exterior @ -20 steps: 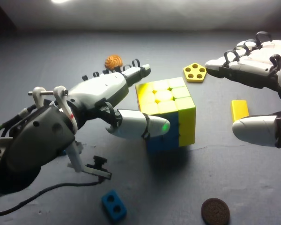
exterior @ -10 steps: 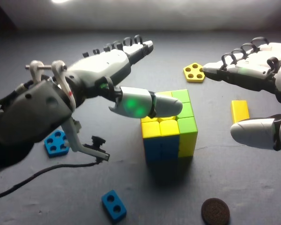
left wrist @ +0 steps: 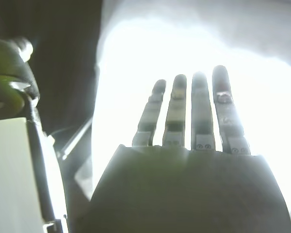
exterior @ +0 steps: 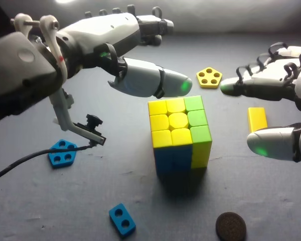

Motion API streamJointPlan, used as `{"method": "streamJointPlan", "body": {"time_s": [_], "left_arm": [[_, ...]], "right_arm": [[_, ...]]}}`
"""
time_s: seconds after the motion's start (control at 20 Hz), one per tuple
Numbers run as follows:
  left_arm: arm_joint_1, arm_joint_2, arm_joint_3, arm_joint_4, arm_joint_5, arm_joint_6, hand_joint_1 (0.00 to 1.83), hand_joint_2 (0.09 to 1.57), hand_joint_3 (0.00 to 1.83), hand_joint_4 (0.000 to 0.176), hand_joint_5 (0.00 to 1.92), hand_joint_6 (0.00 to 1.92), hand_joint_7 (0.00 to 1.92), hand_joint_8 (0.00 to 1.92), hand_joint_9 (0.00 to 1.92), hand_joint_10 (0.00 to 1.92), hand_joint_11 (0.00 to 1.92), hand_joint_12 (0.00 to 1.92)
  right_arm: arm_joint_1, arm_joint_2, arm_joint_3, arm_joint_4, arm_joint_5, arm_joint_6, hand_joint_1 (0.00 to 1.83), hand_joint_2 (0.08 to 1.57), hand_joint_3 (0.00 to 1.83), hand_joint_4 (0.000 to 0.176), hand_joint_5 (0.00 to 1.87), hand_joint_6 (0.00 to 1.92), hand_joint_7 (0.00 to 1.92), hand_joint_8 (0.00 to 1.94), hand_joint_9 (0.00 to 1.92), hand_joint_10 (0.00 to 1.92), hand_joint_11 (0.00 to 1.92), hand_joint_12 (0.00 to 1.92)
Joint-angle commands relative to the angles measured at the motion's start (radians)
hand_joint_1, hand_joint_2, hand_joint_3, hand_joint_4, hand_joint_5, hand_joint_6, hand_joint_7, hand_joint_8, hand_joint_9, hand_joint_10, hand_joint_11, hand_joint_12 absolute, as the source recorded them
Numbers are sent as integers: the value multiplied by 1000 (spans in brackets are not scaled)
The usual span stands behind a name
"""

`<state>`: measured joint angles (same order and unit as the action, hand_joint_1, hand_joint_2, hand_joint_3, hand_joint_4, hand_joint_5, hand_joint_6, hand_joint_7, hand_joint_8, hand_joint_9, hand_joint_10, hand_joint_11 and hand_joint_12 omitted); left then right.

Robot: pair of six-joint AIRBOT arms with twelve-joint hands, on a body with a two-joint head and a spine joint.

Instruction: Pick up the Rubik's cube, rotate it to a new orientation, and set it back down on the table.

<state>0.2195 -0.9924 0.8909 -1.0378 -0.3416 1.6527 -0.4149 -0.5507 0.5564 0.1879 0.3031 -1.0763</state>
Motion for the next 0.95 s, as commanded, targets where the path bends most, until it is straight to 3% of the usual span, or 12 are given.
{"method": "streamJointPlan", "body": {"time_s": [0.0,0.05,0.1,0.25,0.3,0.4,0.55,0.65,0.85,0.9], "left_arm": [[-25,8,5,23,-6,15,520,1098,2,0,494,657,359,1314,346,1378,130,1636],[-38,10,11,23,19,31,520,1098,2,0,494,657,359,1314,346,1378,130,1636],[-55,11,20,23,47,51,448,1157,10,0,526,1242,497,1609,467,1656,307,1817],[-77,14,26,23,59,75,418,1210,10,0,643,1467,695,1760,665,1876,474,1920],[-83,15,26,23,58,80,440,1209,6,0,649,1497,709,1792,677,1912,501,1921],[-94,15,26,23,66,88,457,1207,4,0,667,1513,718,1826,676,1921,509,1921],[-113,17,25,23,80,90,451,1218,5,0,611,1612,681,1884,676,1921,524,1921],[-125,18,26,23,80,90,449,1221,4,0,573,1669,671,1898,686,1921,541,1921],[-134,18,28,23,80,93,480,1244,8,0,546,1654,676,1843,663,1921,505,1921],[-134,19,27,23,80,93,690,1321,23,119,555,1661,667,1861,658,1921,491,1921]], "right_arm": [[8,5,-3,-4,101,0,125,1268,0,0,420,830,635,755,368,1195,0,1715],[8,5,-3,-4,101,0,125,1268,0,0,420,830,635,755,368,1195,0,1715],[8,5,-3,-4,101,0,95,1300,5,0,500,1155,616,1336,440,1683,284,1913],[8,5,-3,-4,98,0,146,1301,1,0,606,1443,719,1509,538,1773,439,1921],[8,4,-3,-4,95,0,149,1303,1,0,627,1555,751,1531,557,1787,479,1921],[8,4,-3,-4,94,0,103,1314,4,0,635,1581,761,1570,565,1814,496,1921],[8,4,-4,-4,93,0,84,1321,3,0,670,1483,764,1533,550,1789,479,1921],[8,4,-4,-4,93,0,106,1313,0,0,655,1514,764,1511,562,1760,483,1921],[8,4,-4,-4,88,0,79,1322,3,0,665,1477,752,1506,563,1770,463,1921],[8,4,-4,-4,87,0,78,1326,4,0,660,1472,746,1511,546,1770,435,1921]]}}
